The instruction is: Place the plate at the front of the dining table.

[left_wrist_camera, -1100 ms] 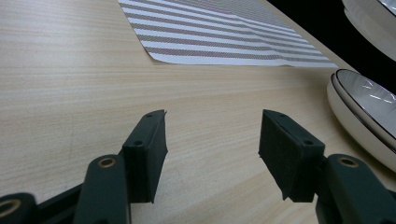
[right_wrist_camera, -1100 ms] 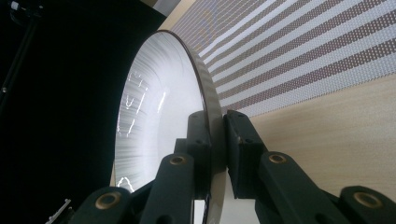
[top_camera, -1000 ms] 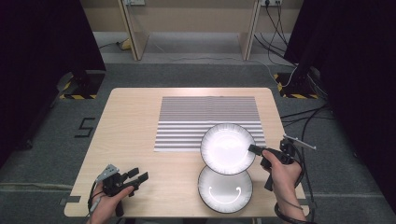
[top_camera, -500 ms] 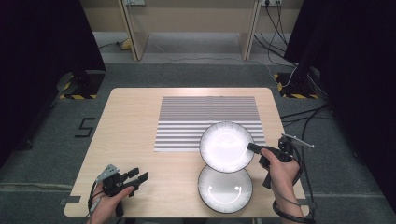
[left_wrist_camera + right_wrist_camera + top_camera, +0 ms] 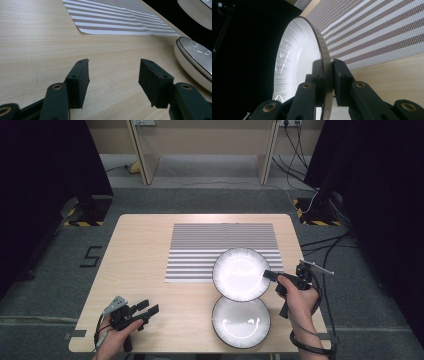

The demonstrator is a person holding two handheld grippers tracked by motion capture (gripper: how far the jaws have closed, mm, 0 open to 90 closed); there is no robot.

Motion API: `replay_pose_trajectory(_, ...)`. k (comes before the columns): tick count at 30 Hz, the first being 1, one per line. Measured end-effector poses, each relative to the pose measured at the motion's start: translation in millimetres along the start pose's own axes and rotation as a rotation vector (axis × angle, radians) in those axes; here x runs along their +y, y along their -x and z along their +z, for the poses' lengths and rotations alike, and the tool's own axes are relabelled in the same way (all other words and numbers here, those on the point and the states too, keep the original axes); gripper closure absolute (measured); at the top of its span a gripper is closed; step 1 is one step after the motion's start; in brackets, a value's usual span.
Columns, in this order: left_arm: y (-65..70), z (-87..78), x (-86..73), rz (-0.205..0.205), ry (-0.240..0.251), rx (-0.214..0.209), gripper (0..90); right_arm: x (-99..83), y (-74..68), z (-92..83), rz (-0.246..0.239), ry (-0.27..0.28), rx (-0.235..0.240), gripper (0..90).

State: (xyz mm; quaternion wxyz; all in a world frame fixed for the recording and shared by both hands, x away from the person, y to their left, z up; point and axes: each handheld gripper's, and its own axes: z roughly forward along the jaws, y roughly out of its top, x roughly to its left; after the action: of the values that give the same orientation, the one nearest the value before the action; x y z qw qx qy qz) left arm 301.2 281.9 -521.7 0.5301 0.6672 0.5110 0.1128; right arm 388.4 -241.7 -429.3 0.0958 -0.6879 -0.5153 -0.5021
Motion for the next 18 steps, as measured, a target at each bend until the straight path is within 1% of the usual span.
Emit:
replay_pose_trajectory(5, -0.2, 0.1, 0.1, 0.000, 0.000, -0.001, 41.1, 1.4, -0.9, 2.1, 0.006, 0.006, 0.002, 80.7)
replay_pose_trajectory(18, -0.5, -0.3, 0.5, 0.003, 0.002, -0.001, 41.3, 7.0, -4.1, 6.6, 0.005, 0.014, 0.003, 80.7)
